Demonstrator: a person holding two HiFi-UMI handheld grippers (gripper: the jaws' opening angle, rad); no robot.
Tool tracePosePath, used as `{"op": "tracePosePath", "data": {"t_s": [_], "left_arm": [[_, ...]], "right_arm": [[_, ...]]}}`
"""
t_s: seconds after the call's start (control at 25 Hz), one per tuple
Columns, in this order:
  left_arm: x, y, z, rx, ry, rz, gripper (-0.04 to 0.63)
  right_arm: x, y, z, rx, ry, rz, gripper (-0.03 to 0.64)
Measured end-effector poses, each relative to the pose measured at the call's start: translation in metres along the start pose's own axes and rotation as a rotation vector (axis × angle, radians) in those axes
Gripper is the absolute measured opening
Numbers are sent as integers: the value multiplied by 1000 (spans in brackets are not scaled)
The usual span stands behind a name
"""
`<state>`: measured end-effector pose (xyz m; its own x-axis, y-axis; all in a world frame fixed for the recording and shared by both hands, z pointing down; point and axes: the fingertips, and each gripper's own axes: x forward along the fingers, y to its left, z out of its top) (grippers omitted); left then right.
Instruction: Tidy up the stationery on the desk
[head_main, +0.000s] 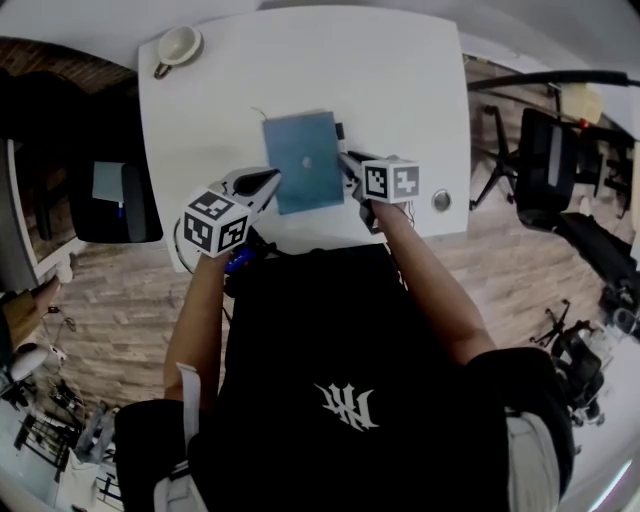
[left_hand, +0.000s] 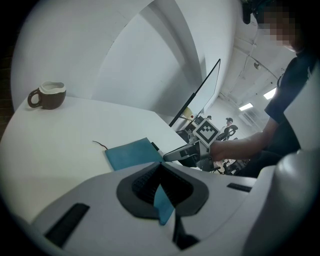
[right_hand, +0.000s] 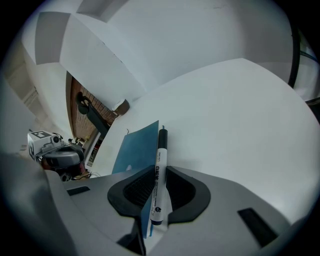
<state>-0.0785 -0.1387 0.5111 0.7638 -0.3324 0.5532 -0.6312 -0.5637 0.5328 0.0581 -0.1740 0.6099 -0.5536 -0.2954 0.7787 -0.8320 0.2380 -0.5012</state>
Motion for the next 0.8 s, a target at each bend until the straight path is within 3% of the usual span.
{"op": "tracePosePath", "data": {"t_s": [0.8], "left_arm": [[-3, 0, 2, 2, -12, 2, 3]], "right_arm": [[-8, 2, 12, -28, -42, 14, 91]]}}
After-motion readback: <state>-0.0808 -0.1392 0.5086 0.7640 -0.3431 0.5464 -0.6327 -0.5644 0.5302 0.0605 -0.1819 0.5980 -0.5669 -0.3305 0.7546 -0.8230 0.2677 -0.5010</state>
